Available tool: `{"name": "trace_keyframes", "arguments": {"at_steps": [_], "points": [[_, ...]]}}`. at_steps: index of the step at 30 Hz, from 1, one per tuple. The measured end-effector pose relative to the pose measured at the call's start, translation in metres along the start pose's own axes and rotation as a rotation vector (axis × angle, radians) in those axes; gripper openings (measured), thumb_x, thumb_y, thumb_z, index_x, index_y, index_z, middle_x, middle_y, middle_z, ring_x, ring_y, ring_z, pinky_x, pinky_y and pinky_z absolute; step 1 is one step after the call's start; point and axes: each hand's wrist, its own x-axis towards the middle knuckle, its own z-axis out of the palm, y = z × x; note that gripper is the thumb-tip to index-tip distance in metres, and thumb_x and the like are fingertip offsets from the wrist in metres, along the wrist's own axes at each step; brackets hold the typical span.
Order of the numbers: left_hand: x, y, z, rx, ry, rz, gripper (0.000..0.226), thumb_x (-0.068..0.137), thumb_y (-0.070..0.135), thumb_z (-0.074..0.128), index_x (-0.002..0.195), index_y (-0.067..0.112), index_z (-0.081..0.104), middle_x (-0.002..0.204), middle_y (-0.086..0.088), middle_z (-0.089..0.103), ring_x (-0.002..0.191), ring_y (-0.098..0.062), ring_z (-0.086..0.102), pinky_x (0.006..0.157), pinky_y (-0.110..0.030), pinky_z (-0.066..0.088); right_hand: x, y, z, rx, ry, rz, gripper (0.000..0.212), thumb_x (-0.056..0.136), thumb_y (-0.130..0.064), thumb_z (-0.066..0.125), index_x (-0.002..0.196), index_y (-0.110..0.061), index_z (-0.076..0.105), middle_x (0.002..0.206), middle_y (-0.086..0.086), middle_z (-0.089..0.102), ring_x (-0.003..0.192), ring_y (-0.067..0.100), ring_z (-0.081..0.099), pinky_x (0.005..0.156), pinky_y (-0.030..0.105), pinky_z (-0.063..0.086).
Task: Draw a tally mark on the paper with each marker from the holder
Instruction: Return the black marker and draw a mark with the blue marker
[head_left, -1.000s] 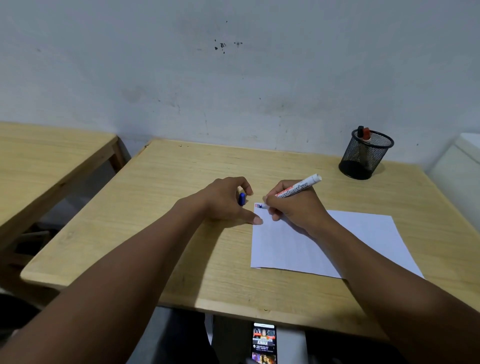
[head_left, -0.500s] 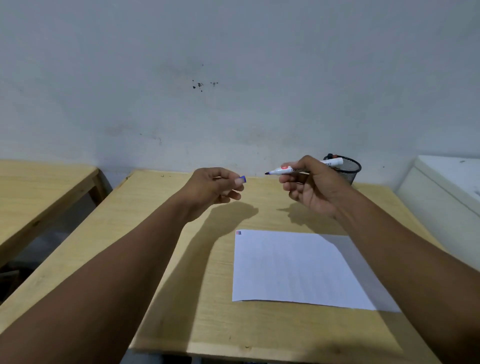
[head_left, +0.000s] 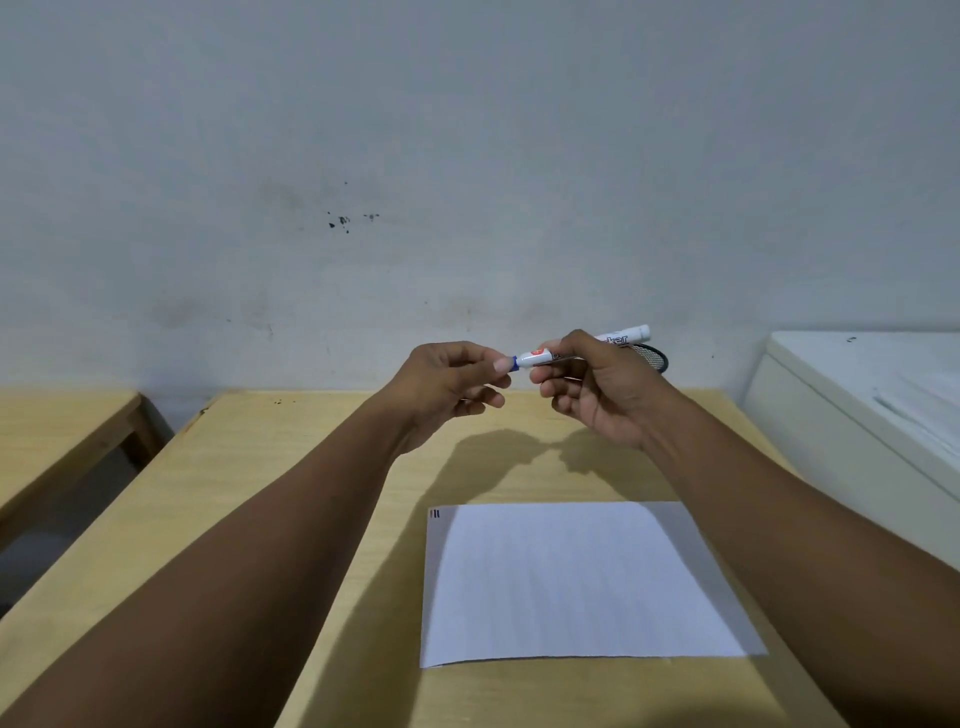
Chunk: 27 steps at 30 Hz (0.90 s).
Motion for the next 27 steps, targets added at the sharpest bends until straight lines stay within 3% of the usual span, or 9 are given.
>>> {"name": "trace_keyframes", "arguments": {"at_steps": [7,12,18,22,27], "points": [[0.017,0.013,0.018,0.042,0.025,0.079,0.013,0.09,0.018,0.075,0.084,0.008,0.07,0.063,0.002,0.068,0.062,-0.018,0.068,0.068,-0.028,0.054,0.006,-0.004,-0.011,0.065,0.001,0.018,0.019,0.097,-0.028,0.065,0.09,-0.01,0.066,0.065,0.004,0.071,0.049,0.01,0.064,0.047,0.02,0.043],[0.037,0.026,0.027,0.201,0.153,0.199,0.016,0.09,0.02,0.077,0.083,0.009,0.068,0.071,-0.004,0.07,0.062,-0.019,0.07,0.064,-0.031,0.051,0.01,-0.038,-0.042,-0.339,0.046,0.162,0.054,0.082,-0.06,0.074,0.094,-0.008,0.066,0.068,0.009,0.071,0.048,0.015,0.064,0.041,0.02,0.039],[0.071,0.04,0.055,0.543,0.286,0.342,0.017,0.089,0.024,0.075,0.086,0.007,0.072,0.077,-0.008,0.075,0.065,-0.018,0.072,0.051,-0.019,0.048,0.012,-0.076,-0.087,-0.709,0.211,0.09,0.041,0.093,-0.037,0.071,0.112,-0.001,0.066,0.077,0.012,0.073,0.054,0.018,0.064,0.046,0.024,0.038],[0.096,0.034,0.081,0.739,0.239,0.417,0.016,0.087,0.027,0.076,0.084,0.012,0.072,0.075,-0.006,0.074,0.079,-0.027,0.071,0.071,-0.042,0.058,0.017,-0.081,-0.107,-0.803,0.28,0.029,0.032,0.093,-0.029,0.071,0.106,0.0,0.068,0.084,0.019,0.077,0.057,0.024,0.068,0.049,0.027,0.042],[0.116,0.02,0.104,0.867,0.165,0.396,0.016,0.085,0.033,0.076,0.088,0.017,0.072,0.072,0.004,0.067,0.084,-0.024,0.064,0.075,-0.037,0.055,0.022,-0.071,-0.119,-0.853,0.241,0.018,0.026,0.094,-0.027,0.07,0.102,-0.003,0.067,0.083,0.018,0.076,0.055,0.022,0.069,0.049,0.026,0.041]]}}
